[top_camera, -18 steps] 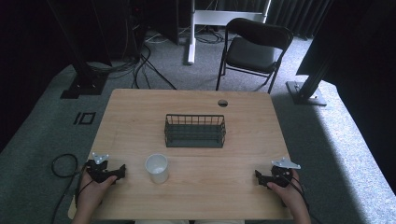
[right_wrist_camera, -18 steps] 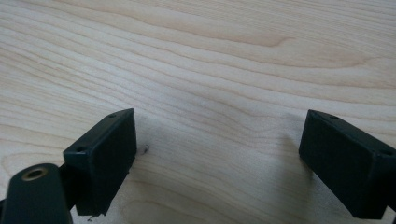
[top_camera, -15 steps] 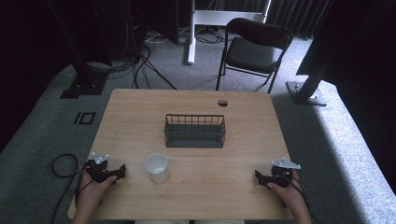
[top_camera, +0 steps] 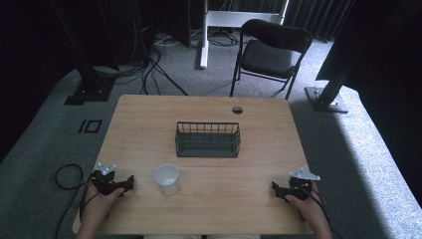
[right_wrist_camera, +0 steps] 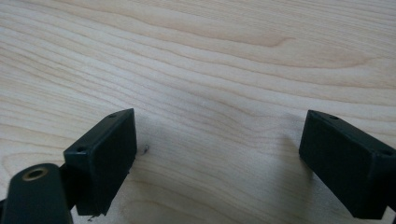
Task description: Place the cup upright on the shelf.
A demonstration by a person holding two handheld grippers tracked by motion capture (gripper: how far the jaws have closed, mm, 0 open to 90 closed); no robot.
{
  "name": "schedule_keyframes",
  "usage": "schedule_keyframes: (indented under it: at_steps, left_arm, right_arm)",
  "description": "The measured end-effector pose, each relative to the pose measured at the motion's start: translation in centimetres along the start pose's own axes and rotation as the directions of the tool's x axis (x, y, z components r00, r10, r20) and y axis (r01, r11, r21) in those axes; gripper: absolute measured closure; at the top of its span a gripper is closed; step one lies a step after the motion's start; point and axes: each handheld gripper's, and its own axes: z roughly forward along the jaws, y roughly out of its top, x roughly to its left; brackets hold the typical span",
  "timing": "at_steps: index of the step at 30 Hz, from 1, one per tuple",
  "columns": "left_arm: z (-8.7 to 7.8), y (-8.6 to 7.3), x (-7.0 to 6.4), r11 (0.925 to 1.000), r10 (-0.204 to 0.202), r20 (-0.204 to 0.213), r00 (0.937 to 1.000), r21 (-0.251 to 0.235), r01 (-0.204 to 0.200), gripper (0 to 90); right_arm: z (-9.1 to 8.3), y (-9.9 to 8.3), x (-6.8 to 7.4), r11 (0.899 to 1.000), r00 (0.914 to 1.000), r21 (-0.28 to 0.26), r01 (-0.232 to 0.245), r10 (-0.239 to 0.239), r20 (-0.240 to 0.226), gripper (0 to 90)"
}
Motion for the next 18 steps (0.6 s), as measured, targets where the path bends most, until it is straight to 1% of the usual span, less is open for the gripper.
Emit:
schedule_keyframes:
  at_steps: [5,9,10,12,14,18]
  left_arm:
    - [0.0,0.0,0.0,1.0,0.0,0.0,1.0,0.0,0.0,3.3]
    - [0.0,0.0,0.0,1.0,0.0,0.0,1.0,0.0,0.0,3.3]
    - [0.0,0.0,0.0,1.0,0.0,0.0,1.0,0.0,0.0,3.3]
    - [0.0,0.0,0.0,1.0,0.0,0.0,1.0,0.001,0.0,3.3]
    - [0.0,0.0,0.0,1.0,0.0,0.0,1.0,0.0,0.0,3.3]
    - [0.0,0.0,0.0,1.0,0.0,0.0,1.0,0.0,0.0,3.3]
  right_arm:
    - [-0.02,-0.01,0.05,1.0,1.0,-0.001,0.002,-0.002,-0.001,11.1]
    - [-0.03,-0.01,0.11,1.0,0.9998,-0.002,0.012,-0.012,-0.015,11.2]
    - [-0.05,0.01,0.18,1.0,0.9996,-0.01,0.007,-0.007,-0.027,11.2]
    - [-0.06,0.06,0.29,1.0,0.9994,-0.021,0.001,-0.001,-0.036,11.2]
    - [0.02,0.14,0.49,1.0,0.9993,-0.017,0.019,-0.02,-0.032,11.2]
    - [0.19,0.5,0.93,0.999,0.9985,-0.019,0.039,-0.04,-0.039,11.2]
